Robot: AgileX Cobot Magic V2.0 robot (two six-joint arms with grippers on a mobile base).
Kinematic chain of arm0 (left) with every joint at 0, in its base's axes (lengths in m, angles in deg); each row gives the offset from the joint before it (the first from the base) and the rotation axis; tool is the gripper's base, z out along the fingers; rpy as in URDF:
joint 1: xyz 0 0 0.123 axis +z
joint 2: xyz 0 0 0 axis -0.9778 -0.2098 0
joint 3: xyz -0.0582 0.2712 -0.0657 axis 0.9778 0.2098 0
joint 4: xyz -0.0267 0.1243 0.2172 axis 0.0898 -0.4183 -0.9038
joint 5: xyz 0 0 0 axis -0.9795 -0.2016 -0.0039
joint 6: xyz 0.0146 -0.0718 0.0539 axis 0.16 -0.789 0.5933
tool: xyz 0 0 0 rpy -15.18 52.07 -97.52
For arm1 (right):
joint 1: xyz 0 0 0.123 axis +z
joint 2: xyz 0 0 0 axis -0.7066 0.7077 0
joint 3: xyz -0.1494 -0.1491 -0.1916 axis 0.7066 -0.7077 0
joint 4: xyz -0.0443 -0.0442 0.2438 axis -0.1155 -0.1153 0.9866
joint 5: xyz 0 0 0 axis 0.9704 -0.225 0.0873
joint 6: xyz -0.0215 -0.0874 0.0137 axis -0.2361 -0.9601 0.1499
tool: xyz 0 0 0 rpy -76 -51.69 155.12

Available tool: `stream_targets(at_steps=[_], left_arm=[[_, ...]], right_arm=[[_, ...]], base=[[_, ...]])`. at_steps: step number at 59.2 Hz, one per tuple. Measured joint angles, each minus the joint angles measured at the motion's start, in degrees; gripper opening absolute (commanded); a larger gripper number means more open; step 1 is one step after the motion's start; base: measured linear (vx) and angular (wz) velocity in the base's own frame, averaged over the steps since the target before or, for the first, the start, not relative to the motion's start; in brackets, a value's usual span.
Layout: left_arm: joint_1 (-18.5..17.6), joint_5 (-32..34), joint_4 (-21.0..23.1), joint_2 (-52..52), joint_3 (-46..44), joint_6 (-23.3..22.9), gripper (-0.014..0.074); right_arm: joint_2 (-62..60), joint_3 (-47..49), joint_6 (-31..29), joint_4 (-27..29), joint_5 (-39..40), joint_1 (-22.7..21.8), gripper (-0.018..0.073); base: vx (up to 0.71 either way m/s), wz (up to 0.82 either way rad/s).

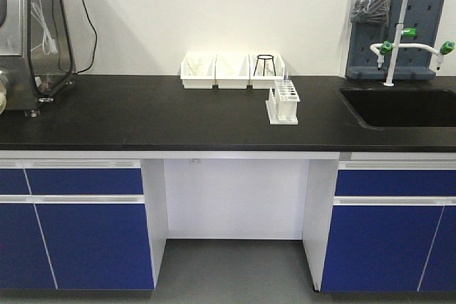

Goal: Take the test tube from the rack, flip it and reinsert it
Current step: 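Drive the base toward the white test-tube rack on the bench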

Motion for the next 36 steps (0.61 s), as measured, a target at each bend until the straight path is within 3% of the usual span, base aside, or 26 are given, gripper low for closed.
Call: stream_targets(at_steps=[36], left_arm=[[0.00, 0.00, 0.00, 0.00, 0.00, 0.00, -0.0006]], right_arm=[[0.00, 0.00, 0.00, 0.00, 0.00, 0.00, -0.0008]], base=[[0.00, 0.00]])
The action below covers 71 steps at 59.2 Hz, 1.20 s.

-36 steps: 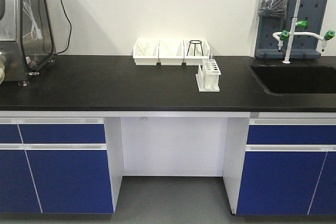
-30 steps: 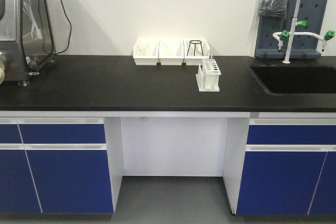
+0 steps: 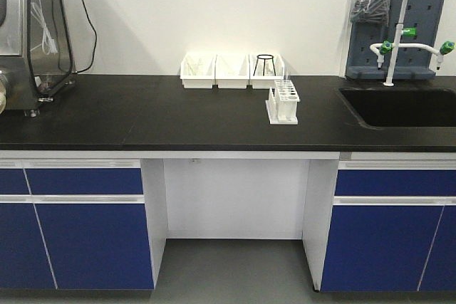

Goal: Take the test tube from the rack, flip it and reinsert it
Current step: 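Drive the base toward the white test-tube rack on the bench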

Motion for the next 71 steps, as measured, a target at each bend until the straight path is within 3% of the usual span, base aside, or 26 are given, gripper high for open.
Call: stream_targets(at_steps=[71], left_arm=[[0.00, 0.00, 0.00, 0.00, 0.00, 0.00, -0.0006]], right_arm=[[0.00, 0.00, 0.00, 0.00, 0.00, 0.00, -0.0008]], base=[[0.10, -0.01]])
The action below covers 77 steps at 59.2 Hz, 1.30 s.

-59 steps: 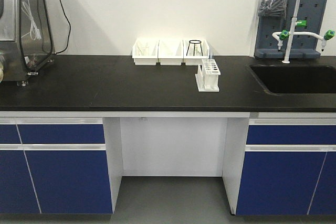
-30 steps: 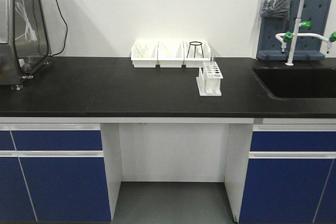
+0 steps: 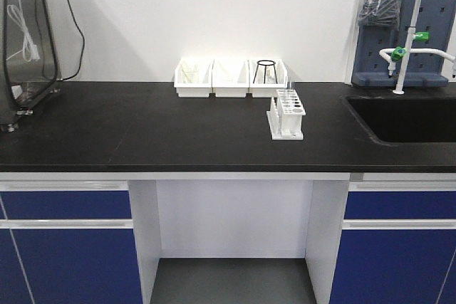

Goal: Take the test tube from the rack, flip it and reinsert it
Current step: 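Drive the base toward the white test-tube rack on the bench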

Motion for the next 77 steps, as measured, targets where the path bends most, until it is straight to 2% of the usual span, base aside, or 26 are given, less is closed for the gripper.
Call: stream_targets(at_steps=[77], left_arm=[[0.00, 0.00, 0.00, 0.00, 0.00, 0.00, -0.0006]], right_arm=[[0.00, 0.00, 0.00, 0.00, 0.00, 0.00, -0.0008]], base=[[0.24, 0.04]])
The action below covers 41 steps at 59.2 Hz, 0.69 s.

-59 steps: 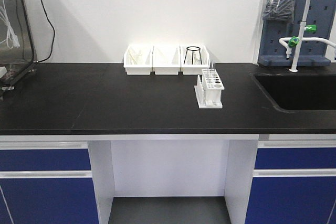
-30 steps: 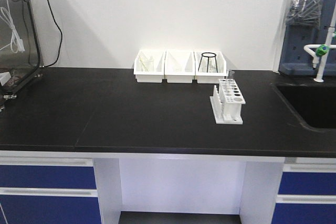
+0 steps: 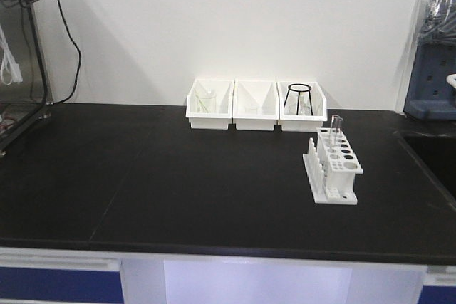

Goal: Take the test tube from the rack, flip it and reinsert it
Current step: 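Drive the base toward the white test-tube rack on the bench, then move the right gripper down around a clear test tube in the rack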

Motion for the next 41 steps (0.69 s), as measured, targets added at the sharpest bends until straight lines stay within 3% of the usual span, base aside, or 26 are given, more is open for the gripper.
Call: stream_targets(at_steps=[41], left_arm=[[0.00, 0.00, 0.00, 0.00, 0.00, 0.00, -0.0006]], right_arm=[[0.00, 0.00, 0.00, 0.00, 0.00, 0.00, -0.0008]], base=[[0.36, -0.07]])
